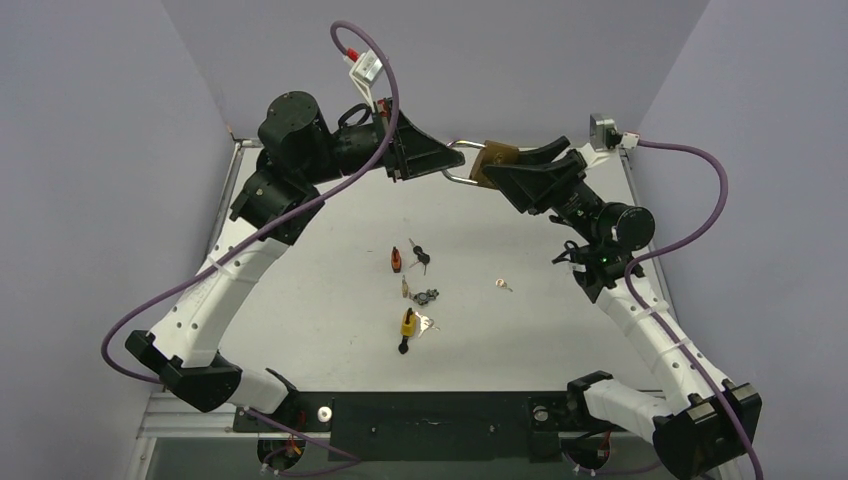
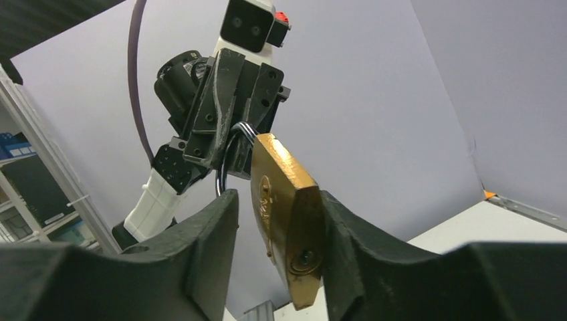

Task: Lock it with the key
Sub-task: Lock the lock.

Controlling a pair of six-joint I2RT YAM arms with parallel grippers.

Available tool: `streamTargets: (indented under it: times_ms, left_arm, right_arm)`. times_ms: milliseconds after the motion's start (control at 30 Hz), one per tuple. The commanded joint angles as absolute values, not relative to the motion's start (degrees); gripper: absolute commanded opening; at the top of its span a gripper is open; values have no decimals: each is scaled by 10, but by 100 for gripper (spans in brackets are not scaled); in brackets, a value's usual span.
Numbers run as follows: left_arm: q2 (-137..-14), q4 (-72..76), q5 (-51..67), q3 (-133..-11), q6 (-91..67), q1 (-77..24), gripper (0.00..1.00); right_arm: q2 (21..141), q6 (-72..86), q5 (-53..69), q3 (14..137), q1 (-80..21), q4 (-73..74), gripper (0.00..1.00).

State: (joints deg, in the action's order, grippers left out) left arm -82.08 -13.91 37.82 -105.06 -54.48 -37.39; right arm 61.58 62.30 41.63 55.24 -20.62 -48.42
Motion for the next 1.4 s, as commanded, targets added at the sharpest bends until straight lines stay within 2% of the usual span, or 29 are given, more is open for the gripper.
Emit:
streamTargets:
  times_ms: [0,33,67,133,400,667,1233,1367]
  left_arm:
    - [-787,-48,374,-1057,-548,-365,0]
    - [-787,-47,375,-1055,-548,-364,0]
    - [-786,-46,377,-1051,-546,-364,0]
    - [-783,-47,381,-1043,-539,-364,0]
    - [-775,-89,399,-1027,-471,-363,0]
    - [-768,-154,370,-1011,-392,-365,0]
    - [-780,-205,316,-1007,-332,-449,0]
    - [-791,-210,318,-1008,-333,-463,0]
  right_arm:
    - [607,667,436,558,-206,-571,29]
    - [603,667,436,562,-206,-566,22]
    - [601,665,435,564,-206,-553,10]
    - [592,662,435,570,-206,-531,0]
    - [579,684,459,586,-206,-490,0]
    - [590,740,489,608,-213,-486,0]
    - [599,551,435,681,-288,-223,0]
    - [607,546,433,689,-299,-220,0]
